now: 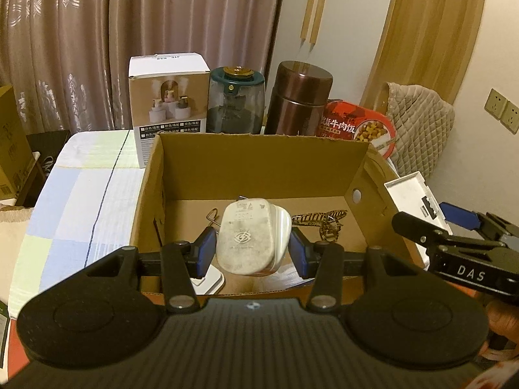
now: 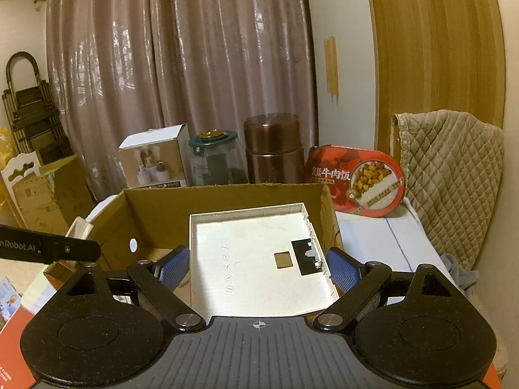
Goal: Organize rigid objects
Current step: 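Carry the plug and switch plate over the cardboard box, then open both grippers to drop the plug and plate into the box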
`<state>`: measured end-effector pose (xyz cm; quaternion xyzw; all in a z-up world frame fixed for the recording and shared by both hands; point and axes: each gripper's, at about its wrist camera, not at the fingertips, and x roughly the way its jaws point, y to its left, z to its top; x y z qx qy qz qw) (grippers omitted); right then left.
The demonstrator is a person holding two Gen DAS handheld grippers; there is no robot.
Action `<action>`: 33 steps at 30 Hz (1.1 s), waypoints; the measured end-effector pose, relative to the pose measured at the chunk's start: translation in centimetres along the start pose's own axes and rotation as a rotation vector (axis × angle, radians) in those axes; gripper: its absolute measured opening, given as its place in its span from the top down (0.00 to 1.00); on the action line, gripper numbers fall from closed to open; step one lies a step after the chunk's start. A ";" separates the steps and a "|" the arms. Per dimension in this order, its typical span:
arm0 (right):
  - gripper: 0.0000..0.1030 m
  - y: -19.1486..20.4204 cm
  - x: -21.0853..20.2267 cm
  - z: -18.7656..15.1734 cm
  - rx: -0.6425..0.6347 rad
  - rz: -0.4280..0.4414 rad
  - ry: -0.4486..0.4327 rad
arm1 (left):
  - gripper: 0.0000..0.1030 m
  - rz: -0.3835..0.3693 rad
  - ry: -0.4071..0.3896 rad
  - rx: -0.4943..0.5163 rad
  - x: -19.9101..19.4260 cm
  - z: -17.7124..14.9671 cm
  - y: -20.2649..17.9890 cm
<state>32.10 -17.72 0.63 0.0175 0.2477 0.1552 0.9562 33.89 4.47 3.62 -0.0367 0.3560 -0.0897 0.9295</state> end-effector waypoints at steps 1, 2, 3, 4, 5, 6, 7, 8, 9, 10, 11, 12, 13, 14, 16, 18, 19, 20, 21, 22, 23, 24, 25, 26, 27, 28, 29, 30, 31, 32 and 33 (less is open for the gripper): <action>0.15 -0.1 0.1 0.0 0.002 0.000 0.000 | 0.58 -0.002 0.002 0.000 0.2 0.0 0.0; 0.15 -0.1 0.2 0.0 0.003 0.000 0.001 | 0.58 -0.002 0.004 -0.001 0.3 0.1 0.0; 0.15 -0.1 0.2 0.0 0.004 -0.001 0.003 | 0.58 -0.001 0.005 0.001 0.5 0.1 0.0; 0.15 -0.2 0.3 -0.1 0.005 -0.002 0.004 | 0.58 0.000 0.006 0.005 0.7 0.2 0.0; 0.15 -0.3 0.4 -0.1 0.007 -0.003 0.006 | 0.58 0.000 0.008 0.004 0.9 0.2 0.0; 0.15 -0.4 0.5 -0.1 0.008 -0.005 0.007 | 0.58 -0.001 0.012 0.003 1.1 0.3 0.1; 0.15 -0.5 0.6 -0.2 0.010 -0.008 0.007 | 0.58 -0.001 0.014 0.003 1.2 0.3 0.1; 0.15 -0.6 0.6 -0.2 0.011 -0.010 0.007 | 0.58 0.001 0.016 0.005 1.4 0.3 0.2; 0.15 -0.6 0.7 -0.2 0.013 -0.012 0.007 | 0.58 0.003 0.019 0.007 1.6 0.3 0.2; 0.15 -0.7 0.7 -0.2 0.015 -0.012 0.008 | 0.58 0.003 0.022 0.008 1.8 0.4 0.2; 0.15 -0.8 0.8 -0.3 0.017 -0.012 0.008 | 0.58 0.004 0.025 0.009 1.9 0.4 0.2; 0.15 -0.8 0.8 -0.3 0.017 -0.012 0.008 | 0.58 0.005 0.026 0.013 2.1 0.4 0.2; 0.15 -0.9 0.9 -0.3 0.017 -0.013 0.008 | 0.58 0.005 0.029 0.016 2.2 0.5 0.1; 0.15 -0.9 0.9 -0.3 0.017 -0.013 0.008 | 0.58 0.003 0.031 0.016 2.4 0.5 0.1; 0.15 -0.9 1.0 -0.3 0.018 -0.012 0.010 | 0.58 0.004 0.034 0.018 2.6 0.5 0.0; 0.15 -1.0 1.0 -0.3 0.019 -0.013 0.011 | 0.58 0.004 0.040 0.017 3.0 0.4 0.0; 0.15 -1.1 1.1 -0.3 0.020 -0.014 0.011 | 0.58 0.003 0.043 0.016 3.1 0.4 0.0; 0.15 -1.1 1.1 -0.3 0.021 -0.016 0.010 | 0.58 0.002 0.045 0.017 3.3 0.3 0.0; 0.15 -1.1 1.1 -0.3 0.022 -0.017 0.009 | 0.58 0.002 0.047 0.019 3.4 0.3 0.0; 0.15 -1.2 1.1 -0.3 0.022 -0.017 0.008 | 0.58 0.003 0.050 0.020 3.6 0.2 0.0; 0.15 -1.2 1.1 -0.3 0.023 -0.018 0.008 | 0.58 0.002 0.053 0.019 3.8 0.2 0.0; 0.15 -1.3 1.1 -0.3 0.024 -0.020 0.007 | 0.58 0.000 0.055 0.017 4.0 0.2 0.0; 0.15 -1.3 1.2 -0.3 0.024 -0.021 0.007 | 0.58 -0.001 0.056 0.015 4.1 0.2 0.0; 0.15 -1.3 1.2 -0.3 0.024 -0.021 0.008 | 0.58 -0.001 0.056 0.016 4.3 0.1 0.0; 0.15 -1.4 1.3 -0.4 0.025 -0.022 0.009 | 0.58 -0.001 0.056 0.016 4.4 0.1 -0.1; 0.15 -1.4 1.4 -0.4 0.026 -0.021 0.011 | 0.58 -0.002 0.055 0.013 4.5 0.1 -0.1; 0.15 -1.4 1.4 -0.5 0.026 -0.021 0.012 | 0.58 -0.004 0.050 0.010 4.6 0.1 -0.1; 0.15 -1.4 1.5 -0.5 0.027 -0.021 0.013 | 0.57 -0.002 0.040 0.013 4.6 0.1 -0.1; 0.15 -1.4 1.6 -0.6 0.026 -0.020 0.016 | 0.54 0.014 0.028 0.018 4.5 0.2 -0.1; 0.15 -1.4 1.6 -0.6 0.025 -0.018 0.018 | 0.48 0.028 0.013 0.018 4.4 0.3 -0.2; 0.15 -1.4 1.5 -0.6 0.024 -0.017 0.017 | 0.47 0.025 0.001 0.017 4.1 0.3 -0.1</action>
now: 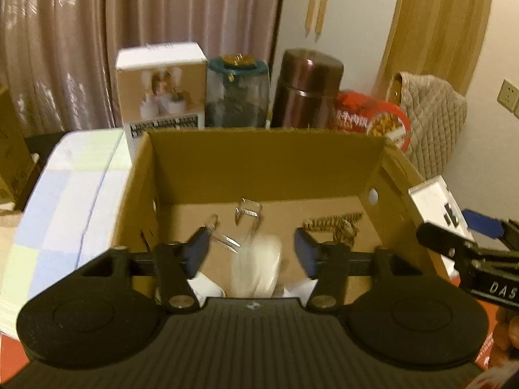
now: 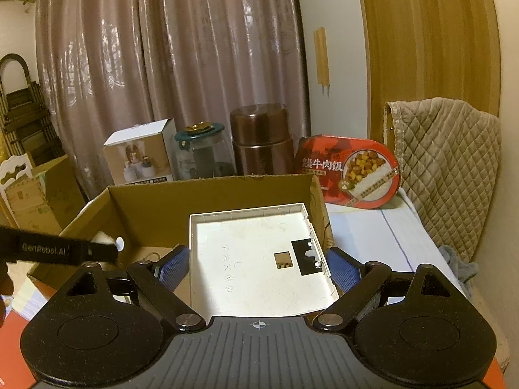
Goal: Organize rigid objects
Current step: 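Open both grippers to drop the plug and plate into the box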
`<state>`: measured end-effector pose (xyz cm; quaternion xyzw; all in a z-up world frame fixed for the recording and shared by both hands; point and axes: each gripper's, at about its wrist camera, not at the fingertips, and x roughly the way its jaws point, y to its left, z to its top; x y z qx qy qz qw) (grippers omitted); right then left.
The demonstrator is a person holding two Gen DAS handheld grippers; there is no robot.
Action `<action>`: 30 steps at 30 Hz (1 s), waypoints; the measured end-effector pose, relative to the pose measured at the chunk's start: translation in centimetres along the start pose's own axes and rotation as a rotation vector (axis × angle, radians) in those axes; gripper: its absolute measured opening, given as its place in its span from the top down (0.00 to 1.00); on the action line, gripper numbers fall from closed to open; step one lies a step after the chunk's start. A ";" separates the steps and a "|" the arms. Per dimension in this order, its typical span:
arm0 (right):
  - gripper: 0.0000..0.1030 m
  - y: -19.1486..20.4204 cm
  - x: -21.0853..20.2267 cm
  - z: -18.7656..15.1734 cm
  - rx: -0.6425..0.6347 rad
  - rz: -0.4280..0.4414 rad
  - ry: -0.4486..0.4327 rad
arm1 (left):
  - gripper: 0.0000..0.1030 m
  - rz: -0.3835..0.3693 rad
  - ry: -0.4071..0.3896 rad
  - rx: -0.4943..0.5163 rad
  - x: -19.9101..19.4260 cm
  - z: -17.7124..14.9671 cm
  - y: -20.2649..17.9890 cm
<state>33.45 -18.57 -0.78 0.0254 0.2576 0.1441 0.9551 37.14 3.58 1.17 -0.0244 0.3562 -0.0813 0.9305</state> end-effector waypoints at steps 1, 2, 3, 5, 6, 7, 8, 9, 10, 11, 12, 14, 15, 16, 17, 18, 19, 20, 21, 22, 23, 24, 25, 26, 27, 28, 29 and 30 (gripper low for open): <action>0.15 0.0 0.0 0.0 0.000 -0.001 -0.002 | 0.47 -0.006 -0.003 -0.004 -0.2 0.1 0.1; 0.15 0.0 -0.1 0.0 0.000 -0.002 -0.003 | 0.47 -0.007 -0.003 -0.007 -0.3 0.1 0.3; 0.15 0.0 -0.1 0.0 0.001 -0.002 -0.005 | 0.47 -0.007 -0.005 -0.008 -0.5 0.2 0.3; 0.15 -0.1 -0.1 0.0 0.003 -0.003 -0.006 | 0.47 -0.002 -0.009 -0.010 -0.8 0.2 0.5; 0.15 -0.1 0.0 0.0 0.004 -0.002 -0.005 | 0.47 -0.001 -0.011 -0.011 -1.0 0.2 0.6; 0.15 -0.1 0.0 0.0 0.007 -0.001 -0.003 | 0.47 -0.001 -0.011 -0.012 -1.1 0.2 0.7; 0.15 -0.1 0.0 0.0 0.009 0.000 -0.002 | 0.47 -0.001 -0.011 -0.011 -1.1 0.1 0.8; 0.15 -0.1 0.0 0.0 0.010 0.000 -0.003 | 0.47 0.001 -0.010 -0.009 -1.2 0.1 0.8; 0.15 -0.1 0.0 0.1 0.012 0.001 -0.003 | 0.47 0.002 -0.011 -0.007 -1.3 0.0 0.8; 0.15 -0.1 0.0 0.1 0.014 0.002 -0.004 | 0.47 0.001 -0.009 -0.004 -1.3 -0.1 0.8; 0.15 -0.1 0.0 0.1 0.015 0.002 -0.005 | 0.47 0.001 -0.006 -0.002 -1.3 -0.1 0.8; 0.15 -0.1 0.0 0.2 0.018 0.004 -0.008 | 0.47 0.000 -0.003 -0.001 -1.2 -0.3 0.8; 0.15 0.0 0.0 0.2 0.019 0.006 -0.009 | 0.47 -0.001 -0.002 -0.001 -1.2 -0.3 0.9; 0.15 0.0 0.1 0.2 0.020 0.008 -0.008 | 0.47 -0.001 0.000 -0.001 -1.2 -0.4 0.9; 0.15 0.0 0.2 0.2 0.019 0.011 -0.008 | 0.47 -0.001 0.001 0.001 -1.1 -0.5 0.9; 0.15 0.1 0.2 0.1 0.019 0.012 -0.007 | 0.47 -0.001 0.001 0.002 -1.1 -0.6 0.9; 0.15 0.2 0.3 0.1 0.019 0.011 -0.007 | 0.47 -0.001 0.002 0.002 -1.1 -0.6 0.9; 0.15 0.2 0.3 0.1 0.019 0.011 -0.007 | 0.47 -0.002 0.002 0.001 -1.1 -0.6 1.0; 0.15 0.2 0.3 0.1 0.020 0.011 -0.008 | 0.47 -0.002 0.002 0.001 -1.1 -0.6 1.0; 0.15 0.2 0.3 0.1 0.021 0.011 -0.008 | 0.47 -0.002 0.002 0.000 -1.1 -0.6 1.0; 0.15 0.2 0.3 0.1 0.024 0.012 -0.010 | 0.47 0.000 0.001 0.002 -1.1 -0.6 1.0; 0.15 0.2 0.4 0.1 0.024 0.013 -0.011 | 0.47 0.000 0.001 0.003 -1.1 -0.7 1.0; 0.15 0.3 0.4 0.1 0.025 0.014 -0.013 | 0.47 -0.001 0.001 0.002 -1.1 -0.7 1.0; 0.15 0.2 0.5 0.1 0.027 0.014 -0.014 | 0.47 -0.001 0.001 0.002 -1.0 -0.7 1.0; 0.15 0.2 0.5 0.2 0.030 0.015 -0.015 | 0.47 0.000 0.001 0.002 -1.0 -0.7 1.0; 0.15 0.2 0.6 0.2 0.033 0.014 -0.018 | 0.47 0.000 0.001 0.003 -1.0 -0.7 1.0; 0.15 0.2 0.6 0.2 0.035 0.014 -0.019 | 0.47 -0.001 0.001 0.003 -1.0 -0.7 1.0; 0.15 0.1 0.6 0.3 0.036 0.016 -0.019 | 0.47 -0.001 0.001 0.002 -1.0 -0.7 1.1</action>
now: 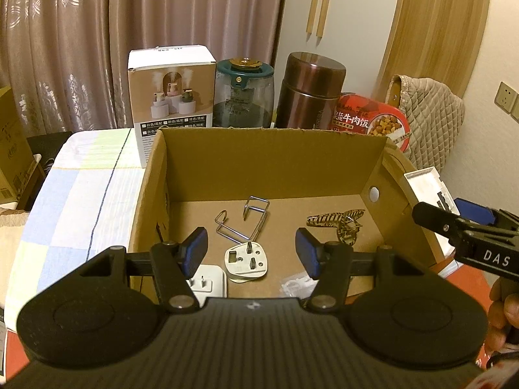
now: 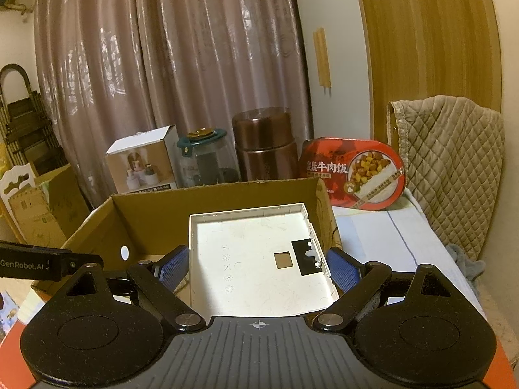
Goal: Organize rigid objects
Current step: 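Open both grippers to drop the plug and plate into the box, then withdraw both tools from the box back toward the mat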
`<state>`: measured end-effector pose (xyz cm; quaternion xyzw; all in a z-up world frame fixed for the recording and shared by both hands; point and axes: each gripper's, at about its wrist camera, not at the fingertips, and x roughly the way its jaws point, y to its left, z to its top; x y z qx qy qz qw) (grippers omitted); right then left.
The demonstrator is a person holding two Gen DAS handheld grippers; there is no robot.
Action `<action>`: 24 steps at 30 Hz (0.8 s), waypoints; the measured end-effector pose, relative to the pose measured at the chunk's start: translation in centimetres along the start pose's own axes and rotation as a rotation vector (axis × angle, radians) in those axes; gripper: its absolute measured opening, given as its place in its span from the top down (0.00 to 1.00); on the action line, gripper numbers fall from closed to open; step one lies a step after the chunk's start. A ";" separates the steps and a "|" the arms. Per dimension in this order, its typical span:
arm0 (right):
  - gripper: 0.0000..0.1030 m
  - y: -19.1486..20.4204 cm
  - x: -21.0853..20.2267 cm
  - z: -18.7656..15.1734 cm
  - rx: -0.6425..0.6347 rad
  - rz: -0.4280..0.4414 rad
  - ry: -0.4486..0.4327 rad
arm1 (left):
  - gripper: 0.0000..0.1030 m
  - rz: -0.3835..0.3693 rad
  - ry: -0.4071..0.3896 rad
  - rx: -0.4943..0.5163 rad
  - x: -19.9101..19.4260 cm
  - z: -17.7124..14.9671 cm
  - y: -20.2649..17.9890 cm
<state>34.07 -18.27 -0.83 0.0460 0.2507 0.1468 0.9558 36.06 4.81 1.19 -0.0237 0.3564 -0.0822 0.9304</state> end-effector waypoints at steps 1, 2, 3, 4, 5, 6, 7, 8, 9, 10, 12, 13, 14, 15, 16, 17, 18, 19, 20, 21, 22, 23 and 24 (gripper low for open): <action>0.15 0.0 0.1 0.0 0.000 0.005 -0.001 | 0.47 -0.001 0.000 -0.002 0.0 0.0 0.0; 0.15 -0.1 0.2 0.0 -0.001 0.012 -0.005 | 0.47 -0.001 0.000 -0.002 0.0 0.0 0.0; 0.15 -0.1 0.2 0.0 0.001 0.019 -0.010 | 0.47 -0.001 0.000 -0.001 0.0 -0.1 0.0; 0.15 -0.3 0.2 0.0 0.008 0.025 -0.019 | 0.47 -0.001 0.000 0.000 0.0 -0.1 0.0; 0.14 -0.4 0.1 0.0 0.020 0.021 -0.029 | 0.47 -0.002 0.000 -0.001 0.0 -0.1 0.0; 0.14 -0.6 0.1 0.0 0.029 0.016 -0.035 | 0.47 -0.002 0.000 -0.001 0.0 -0.1 0.0; 0.14 -0.7 0.0 0.1 0.034 0.015 -0.038 | 0.47 -0.002 0.001 -0.002 0.0 -0.2 0.1; 0.14 -0.8 -0.1 0.2 0.037 0.011 -0.042 | 0.47 -0.002 0.000 -0.002 0.0 -0.2 0.1; 0.13 -0.9 -0.2 0.2 0.038 0.004 -0.048 | 0.47 -0.002 -0.001 -0.002 0.0 -0.2 0.1; 0.13 -0.9 -0.3 0.3 0.038 -0.004 -0.052 | 0.47 -0.003 -0.001 -0.003 -0.1 -0.2 0.1; 0.13 -1.1 -0.4 0.3 0.042 -0.013 -0.058 | 0.47 -0.003 -0.002 -0.002 -0.1 -0.2 0.0; 0.13 -1.2 -0.4 0.4 0.045 -0.015 -0.061 | 0.47 -0.004 -0.004 -0.001 -0.2 -0.3 0.0; 0.13 -1.3 -0.5 0.4 0.047 -0.019 -0.064 | 0.47 -0.005 -0.005 -0.001 -0.2 -0.3 -0.1; 0.13 -1.3 -0.6 0.5 0.048 -0.023 -0.067 | 0.47 -0.006 -0.006 -0.002 -0.3 -0.3 -0.1; 0.13 -1.3 -0.7 0.5 0.049 -0.024 -0.071 | 0.47 -0.007 -0.007 -0.002 -0.4 -0.3 -0.1; 0.13 -1.4 -0.8 0.5 0.050 -0.024 -0.076 | 0.47 -0.008 -0.008 -0.001 -0.5 -0.3 -0.2; 0.13 -1.4 -0.9 0.5 0.050 -0.026 -0.080 | 0.47 -0.009 -0.009 0.000 -0.6 -0.3 -0.3; 0.13 -1.3 -1.1 0.5 0.050 -0.028 -0.084 | 0.47 -0.010 -0.010 0.000 -0.7 -0.3 -0.3; 0.13 -1.3 -1.3 0.6 0.050 -0.029 -0.089 | 0.47 -0.010 -0.011 -0.001 -0.8 -0.3 -0.4; 0.13 -1.3 -1.5 0.6 0.050 -0.031 -0.093 | 0.47 -0.011 -0.012 -0.001 -0.9 -0.3 -0.4; 0.13 -1.3 -1.7 0.6 0.050 -0.031 -0.096 | 0.47 -0.010 -0.014 -0.001 -1.1 -0.3 -0.5; 0.13 -1.3 -2.0 0.6 0.048 -0.029 -0.098 | 0.47 -0.010 -0.015 -0.002 -1.3 -0.4 -0.5; 0.13 -1.2 -2.2 0.5 0.045 -0.029 -0.101 | 0.47 -0.012 -0.015 -0.005 -1.5 -0.4 -0.6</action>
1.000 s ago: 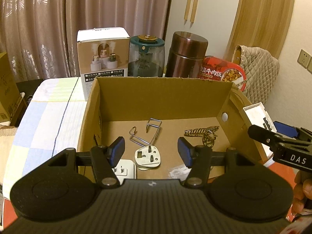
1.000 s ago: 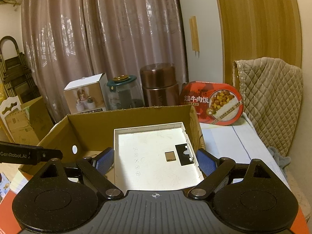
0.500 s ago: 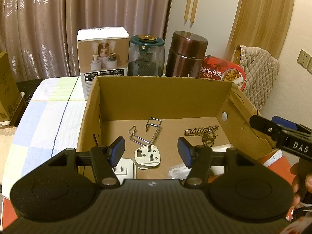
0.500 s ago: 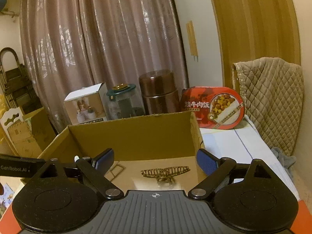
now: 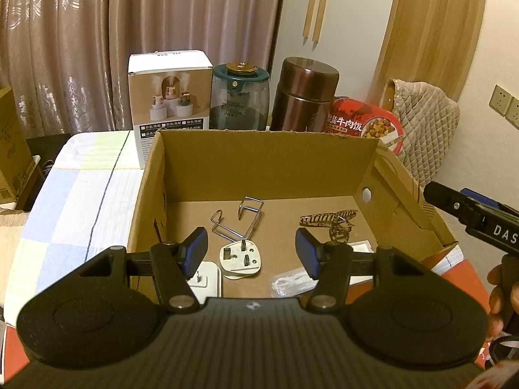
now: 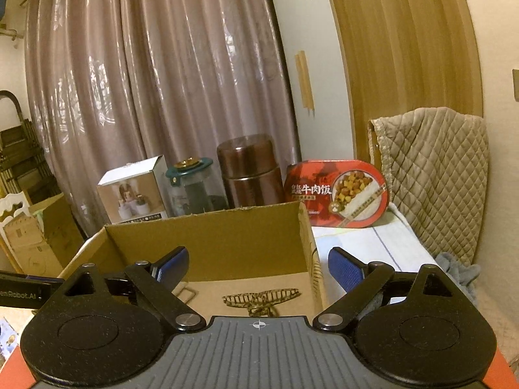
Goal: Organize rigid objects
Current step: 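Withdraw both tools from the box back toward the mat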
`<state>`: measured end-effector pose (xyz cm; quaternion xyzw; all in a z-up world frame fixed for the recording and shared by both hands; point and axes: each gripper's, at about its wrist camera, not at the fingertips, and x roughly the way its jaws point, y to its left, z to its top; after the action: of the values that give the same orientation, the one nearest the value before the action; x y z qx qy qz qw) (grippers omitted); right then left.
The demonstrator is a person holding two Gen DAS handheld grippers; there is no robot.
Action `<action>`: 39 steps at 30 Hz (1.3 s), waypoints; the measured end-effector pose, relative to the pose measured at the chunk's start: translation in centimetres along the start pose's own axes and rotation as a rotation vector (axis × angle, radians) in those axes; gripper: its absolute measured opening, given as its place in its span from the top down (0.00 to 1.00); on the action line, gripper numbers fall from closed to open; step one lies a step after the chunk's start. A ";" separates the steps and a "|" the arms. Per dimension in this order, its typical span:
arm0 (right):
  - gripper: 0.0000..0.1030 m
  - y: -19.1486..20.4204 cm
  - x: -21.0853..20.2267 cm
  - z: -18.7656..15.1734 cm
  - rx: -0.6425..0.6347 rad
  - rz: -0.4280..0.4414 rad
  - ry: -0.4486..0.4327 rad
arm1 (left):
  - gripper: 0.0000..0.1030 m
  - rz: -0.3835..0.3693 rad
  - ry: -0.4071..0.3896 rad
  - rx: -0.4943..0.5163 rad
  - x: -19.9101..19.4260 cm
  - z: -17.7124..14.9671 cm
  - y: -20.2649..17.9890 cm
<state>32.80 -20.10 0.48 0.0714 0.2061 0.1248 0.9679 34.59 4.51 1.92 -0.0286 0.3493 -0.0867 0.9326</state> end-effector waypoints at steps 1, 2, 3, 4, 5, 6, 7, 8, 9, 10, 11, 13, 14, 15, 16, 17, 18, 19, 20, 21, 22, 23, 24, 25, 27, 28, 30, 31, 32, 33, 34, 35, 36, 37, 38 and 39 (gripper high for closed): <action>0.13 0.1 -0.4 0.0 -0.005 -0.001 -0.004 | 0.47 -0.002 -0.001 -0.002 -0.3 0.0 0.0; 0.13 0.2 -0.7 -0.1 -0.009 -0.004 -0.009 | 0.48 -0.003 -0.004 -0.004 -0.6 -0.1 -0.1; 0.13 0.2 -1.1 -0.2 -0.014 -0.004 -0.012 | 0.48 -0.003 -0.007 -0.007 -0.9 -0.2 0.0; 0.13 0.3 -1.5 -0.3 -0.019 -0.004 -0.015 | 0.47 -0.003 -0.010 -0.010 -1.3 -0.3 -0.1; 0.13 0.4 -1.9 -0.4 -0.024 -0.005 -0.017 | 0.47 -0.004 -0.011 -0.014 -1.8 -0.5 -0.1; 0.13 0.5 -2.3 -0.6 -0.029 -0.006 -0.020 | 0.47 -0.003 -0.013 -0.016 -2.2 -0.7 -0.1; 0.13 0.6 -2.8 -0.8 -0.031 -0.007 -0.019 | 0.47 -0.002 -0.015 -0.016 -2.7 -0.9 -0.1; 0.13 0.6 -3.3 -1.1 -0.031 -0.006 -0.016 | 0.47 -0.001 -0.017 -0.017 -3.2 -1.2 -0.2; 0.13 0.7 -3.9 -1.4 -0.031 -0.005 -0.014 | 0.47 0.000 -0.019 -0.022 -3.6 -1.5 -0.1; 0.13 0.8 -4.5 -1.8 -0.034 -0.002 -0.009 | 0.47 -0.002 -0.022 -0.027 -4.2 -1.8 -0.2; 0.13 0.9 -5.1 -2.2 -0.040 0.002 -0.004 | 0.47 -0.002 -0.024 -0.032 -4.7 -2.1 -0.2; 0.13 1.2 -6.3 -3.1 -0.052 0.004 0.005 | 0.47 0.002 -0.028 -0.039 -5.9 -2.9 -0.2; 0.13 1.3 -6.9 -3.4 -0.053 0.005 0.010 | 0.47 0.006 -0.030 -0.043 -6.4 -3.4 -0.2; 0.13 1.4 -7.5 -3.8 -0.052 0.006 0.015 | 0.46 0.006 -0.031 -0.044 -7.0 -3.8 -0.3; 0.13 1.4 -8.2 -4.2 -0.047 0.007 0.020 | 0.46 0.008 -0.031 -0.045 -7.5 -4.4 -0.3; 0.13 1.5 -8.9 -4.6 -0.041 0.009 0.025 | 0.46 0.010 -0.030 -0.049 -8.1 -4.9 -0.3; 0.13 1.6 -9.5 -4.9 -0.036 0.008 0.028 | 0.45 0.010 -0.028 -0.051 -8.5 -5.4 -0.4; 0.13 1.6 -10.2 -5.2 -0.028 0.007 0.030 | 0.45 0.009 -0.026 -0.056 -9.0 -5.9 -0.4; 0.13 1.7 -10.9 -5.7 -0.019 0.009 0.034 | 0.45 0.010 -0.025 -0.066 -9.6 -6.5 -0.3; 0.13 1.8 -11.5 -6.1 -0.015 0.013 0.041 | 0.45 0.012 -0.025 -0.073 -10.0 -7.0 -0.3; 0.13 2.0 -12.1 -6.5 -0.014 0.017 0.046 | 0.45 0.014 -0.024 -0.078 -10.5 -7.6 -0.2; 0.13 2.3 -12.7 -7.0 -0.015 0.019 0.054 | 0.44 0.018 -0.023 -0.081 -11.0 -8.2 -0.2; 0.13 2.5 -13.2 -7.5 -0.015 0.023 0.061 | 0.44 0.024 -0.021 -0.087 -11.4 -8.8 -0.2; 0.13 2.6 -13.6 -7.9 -0.014 0.028 0.069 | 0.43 0.027 -0.016 -0.090 -11.8 -9.3 -0.2; 0.13 3.0 -14.6 -9.0 -0.014 0.036 0.092 | 0.43 0.032 -0.004 -0.093 -12.3 -10.5 -0.1; 0.13 3.2 -14.9 -9.3 -0.016 0.041 0.101 | 0.43 0.035 0.003 -0.097 -12.6 -11.1 -0.1; 0.13 3.7 -15.6 -10.1 -0.029 0.047 0.117 | 0.43 0.041 0.013 -0.104 -13.0 -12.2 0.0; 0.13 3.9 -15.9 -10.5 -0.037 0.049 0.123 | 0.43 0.043 0.018 -0.109 -13.2 -12.7 0.1; 0.13 4.2 -16.2 -10.9 -0.047 0.055 0.132 | 0.43 0.042 0.023 -0.114 -13.5 -13.1 0.2; 0.13 4.3 -16.4 -11.2 -0.054 0.060 0.137 | 0.43 0.042 0.028 -0.114 -13.7 -13.5 0.2; 0.13 4.5 -16.6 -11.5 -0.067 0.068 0.144 | 0.43 0.044 0.032 -0.112 -13.8 -13.9 0.2; 0.13 4.7 -16.8 -11.8 -0.079 0.077 0.149 | 0.43 0.045 0.037 -0.106 -14.0 -14.3 0.2; 0.13 4.9 -17.0 -12.1 -0.093 0.086 0.153 | 0.43 0.044 0.041 -0.102 -14.2 -14.7 0.2; 0.13 5.1 -17.1 -12.3 -0.108 0.096 0.157 | 0.43 0.044 0.047 -0.102 -14.3 -15.0 0.2; 0.13 5.3 -17.2 -12.5 -0.126 0.108 0.162 | 0.43 0.043 0.052 -0.100 -14.4 -15.3 0.2; 0.13 5.5 -17.4 -12.7 -0.137 0.115 0.164 | 0.43 0.042 0.054 -0.096 -14.6 -15.6 0.2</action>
<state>10.98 -18.46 -3.38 0.0065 0.2711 0.1993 0.9417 13.60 7.46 -0.45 -0.0636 0.3786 -0.0507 0.9220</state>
